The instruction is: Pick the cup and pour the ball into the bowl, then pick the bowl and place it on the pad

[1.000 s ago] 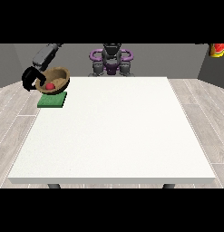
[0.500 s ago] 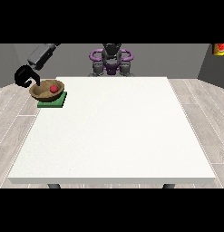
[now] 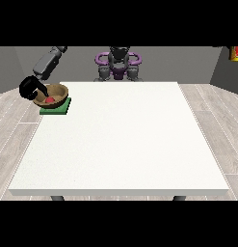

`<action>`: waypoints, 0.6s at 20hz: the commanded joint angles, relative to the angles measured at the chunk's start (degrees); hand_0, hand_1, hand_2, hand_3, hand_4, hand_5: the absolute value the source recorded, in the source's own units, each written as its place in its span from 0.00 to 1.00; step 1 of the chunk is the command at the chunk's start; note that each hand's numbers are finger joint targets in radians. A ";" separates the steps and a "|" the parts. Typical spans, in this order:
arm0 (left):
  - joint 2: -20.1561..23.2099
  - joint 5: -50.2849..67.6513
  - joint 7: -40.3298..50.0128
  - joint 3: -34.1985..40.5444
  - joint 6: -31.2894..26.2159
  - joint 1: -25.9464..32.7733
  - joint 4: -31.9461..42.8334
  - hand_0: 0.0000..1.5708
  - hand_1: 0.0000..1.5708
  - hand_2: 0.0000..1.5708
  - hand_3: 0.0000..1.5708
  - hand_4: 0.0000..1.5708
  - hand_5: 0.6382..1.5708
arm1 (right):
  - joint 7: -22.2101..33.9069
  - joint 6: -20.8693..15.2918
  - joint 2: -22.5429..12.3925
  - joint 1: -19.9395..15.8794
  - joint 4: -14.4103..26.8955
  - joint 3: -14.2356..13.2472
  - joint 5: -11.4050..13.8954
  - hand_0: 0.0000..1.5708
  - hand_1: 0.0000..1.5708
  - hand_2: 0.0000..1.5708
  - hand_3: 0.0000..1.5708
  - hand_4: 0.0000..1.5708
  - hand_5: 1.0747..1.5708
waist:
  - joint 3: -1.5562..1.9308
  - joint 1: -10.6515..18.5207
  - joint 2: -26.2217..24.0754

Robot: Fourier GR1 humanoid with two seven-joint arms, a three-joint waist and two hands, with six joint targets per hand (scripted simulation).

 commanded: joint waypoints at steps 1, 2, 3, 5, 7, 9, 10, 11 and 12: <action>-0.64 -1.05 -1.47 -0.72 0.93 0.91 1.02 0.00 0.00 0.00 0.00 0.76 1.00 | -0.74 -2.67 -0.44 -0.99 -0.17 1.10 1.53 0.73 0.73 0.84 0.64 0.12 0.92 | 0.01 -0.29 -0.08; 0.41 0.83 -1.53 0.69 0.19 0.20 -0.51 0.00 0.00 0.00 0.00 0.76 1.00 | -1.46 0.24 -1.42 -0.72 2.42 0.52 0.97 0.59 0.59 0.70 0.66 0.10 0.88 | 0.05 1.14 2.05; -2.61 -1.12 -0.36 -2.37 2.41 0.53 -2.71 0.00 0.00 0.00 0.00 0.76 1.00 | 0.52 -0.44 0.63 -1.20 1.98 3.63 3.19 0.41 0.41 0.44 0.64 0.00 0.80 | 0.05 0.78 -0.56; 2.25 0.27 -0.92 0.18 -0.54 -1.10 1.35 0.00 0.00 0.00 0.00 0.76 1.00 | 1.04 3.67 -0.94 -1.19 1.10 5.05 3.80 0.00 0.00 0.13 0.00 0.00 0.74 | 0.01 0.41 1.47; -1.04 -0.28 -1.76 -1.43 1.33 -0.43 -1.66 0.00 0.00 0.00 0.00 0.77 1.00 | 0.36 2.69 -0.45 -2.98 1.83 5.30 4.26 0.00 0.00 0.00 0.00 0.00 0.68 | 0.04 1.52 1.27; -4.13 1.04 5.14 -3.98 3.98 -0.30 -6.84 0.00 0.00 0.00 0.00 0.76 1.00 | 0.60 0.93 1.59 -1.19 4.67 6.46 5.80 0.00 0.00 0.00 0.00 0.00 0.66 | 0.09 1.82 -4.41; -3.49 0.72 4.22 -3.77 3.77 -0.35 -5.73 0.00 0.00 0.00 0.00 0.76 1.00 | 2.99 3.74 -1.09 -2.33 4.19 6.62 5.64 0.00 0.00 0.00 0.00 0.00 0.67 | 0.06 1.19 -4.17; -4.76 -0.61 2.47 -4.67 2.68 2.24 -4.48 0.00 0.00 0.00 0.00 0.76 1.00 | 4.82 2.94 -0.29 -2.19 2.85 7.39 5.97 0.00 0.00 0.00 0.00 0.00 0.65 | 0.02 1.34 -6.61; -3.23 -0.44 2.71 -3.53 3.56 1.00 -2.66 0.00 0.00 0.00 0.00 0.76 1.00 | 5.08 5.87 -2.87 -2.69 2.22 7.05 5.52 0.00 0.00 0.00 0.00 0.00 0.66 | 0.01 -0.64 -5.58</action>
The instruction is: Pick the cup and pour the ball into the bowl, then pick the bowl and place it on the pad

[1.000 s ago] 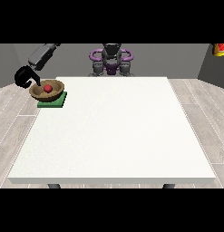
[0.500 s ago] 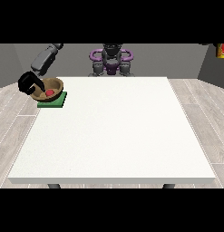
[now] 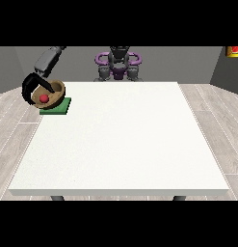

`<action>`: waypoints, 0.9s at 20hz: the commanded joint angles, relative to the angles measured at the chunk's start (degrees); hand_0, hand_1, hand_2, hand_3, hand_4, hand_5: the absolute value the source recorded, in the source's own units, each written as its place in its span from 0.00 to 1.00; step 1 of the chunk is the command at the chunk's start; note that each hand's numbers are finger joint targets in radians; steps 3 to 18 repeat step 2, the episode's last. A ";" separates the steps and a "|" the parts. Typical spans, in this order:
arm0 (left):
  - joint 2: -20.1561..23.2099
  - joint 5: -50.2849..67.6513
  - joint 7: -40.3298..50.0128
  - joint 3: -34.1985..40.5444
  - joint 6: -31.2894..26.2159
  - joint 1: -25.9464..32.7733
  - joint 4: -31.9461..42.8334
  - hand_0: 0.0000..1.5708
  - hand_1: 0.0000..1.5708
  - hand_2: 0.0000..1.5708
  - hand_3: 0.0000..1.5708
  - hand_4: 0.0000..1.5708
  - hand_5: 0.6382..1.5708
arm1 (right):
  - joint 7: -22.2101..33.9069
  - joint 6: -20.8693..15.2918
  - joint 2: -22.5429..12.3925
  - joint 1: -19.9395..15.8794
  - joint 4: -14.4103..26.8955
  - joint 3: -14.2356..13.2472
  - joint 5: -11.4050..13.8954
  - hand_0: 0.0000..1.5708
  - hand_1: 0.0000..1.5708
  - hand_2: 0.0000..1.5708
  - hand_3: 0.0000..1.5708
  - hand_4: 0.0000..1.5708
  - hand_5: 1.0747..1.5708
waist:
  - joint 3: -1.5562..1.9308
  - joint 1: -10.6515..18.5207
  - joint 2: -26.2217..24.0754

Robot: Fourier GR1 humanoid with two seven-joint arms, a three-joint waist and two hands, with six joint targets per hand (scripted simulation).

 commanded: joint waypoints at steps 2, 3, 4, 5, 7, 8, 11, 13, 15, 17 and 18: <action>-4.35 -2.65 -1.18 -2.31 2.49 3.80 0.57 0.00 0.00 0.00 0.00 0.76 1.00 | 6.27 4.53 -2.41 -0.37 -1.81 2.54 1.06 0.00 0.00 0.00 0.00 0.13 0.61 | -0.01 -2.54 -7.86; -4.35 -2.65 -1.18 -2.31 2.49 3.80 0.57 0.00 0.00 0.00 0.00 0.76 1.00 | 6.27 4.53 -2.41 -0.37 -1.81 2.54 1.06 0.00 0.00 0.00 0.00 0.13 0.61 | -0.01 -2.54 -7.86; -4.35 -2.65 -1.18 -2.31 2.49 3.80 0.57 0.00 0.00 0.00 0.00 0.76 1.00 | 6.27 4.53 -2.41 -0.37 -1.81 2.54 1.06 0.00 0.00 0.00 0.00 0.13 0.61 | -0.01 -2.54 -7.86; -4.35 -2.65 -1.18 -2.31 2.49 3.80 0.57 0.00 0.00 0.00 0.00 0.76 1.00 | 6.27 4.53 -2.41 -0.37 -1.81 2.54 1.06 0.00 0.00 0.00 0.00 0.13 0.61 | -0.01 -2.54 -7.86; -4.35 -2.65 -1.18 -2.31 2.49 3.80 0.57 0.00 0.00 0.00 0.00 0.76 1.00 | 6.27 4.53 -2.41 -0.37 -1.81 2.54 1.06 0.00 0.00 0.00 0.00 0.13 0.61 | -0.01 -2.54 -7.86; -4.35 -2.65 -1.18 -2.31 2.49 3.80 0.57 0.00 0.00 0.00 0.00 0.76 1.00 | 6.27 4.53 -2.41 -0.37 -1.81 2.54 1.06 0.00 0.00 0.00 0.00 0.13 0.61 | -0.01 -2.54 -7.86; -4.35 -2.65 -1.18 -2.31 2.49 3.80 0.57 0.00 0.00 0.00 0.00 0.76 1.00 | 6.27 4.53 -2.41 -0.37 -1.81 2.54 1.06 0.00 0.00 0.00 0.00 0.13 0.61 | -0.01 -2.54 -7.86; -4.35 -2.65 -1.18 -2.31 2.49 3.80 0.57 0.00 0.00 0.00 0.00 0.76 1.00 | 6.27 4.53 -2.41 -0.37 -1.81 2.54 1.06 0.00 0.00 0.00 0.00 0.13 0.61 | -0.01 -2.54 -7.86; -4.35 -2.65 -1.18 -2.31 2.49 3.80 0.57 0.00 0.00 0.00 0.00 0.76 1.00 | 6.27 4.53 -2.41 -0.37 -1.81 2.54 1.06 0.00 0.00 0.00 0.00 0.13 0.61 | -0.01 -2.54 -7.86; -4.35 -2.65 -1.18 -2.31 2.49 3.80 0.57 0.00 0.00 0.00 0.00 0.76 1.00 | 6.27 4.53 -2.41 -0.37 -1.81 2.54 1.06 0.00 0.00 0.00 0.00 0.13 0.61 | -0.01 -2.54 -7.86; -4.35 -2.65 -1.18 -2.31 2.49 3.80 0.57 0.00 0.00 0.00 0.00 0.76 1.00 | 6.27 4.53 -2.41 -0.37 -1.81 2.54 1.06 0.00 0.00 0.00 0.00 0.13 0.61 | -0.01 -2.54 -7.86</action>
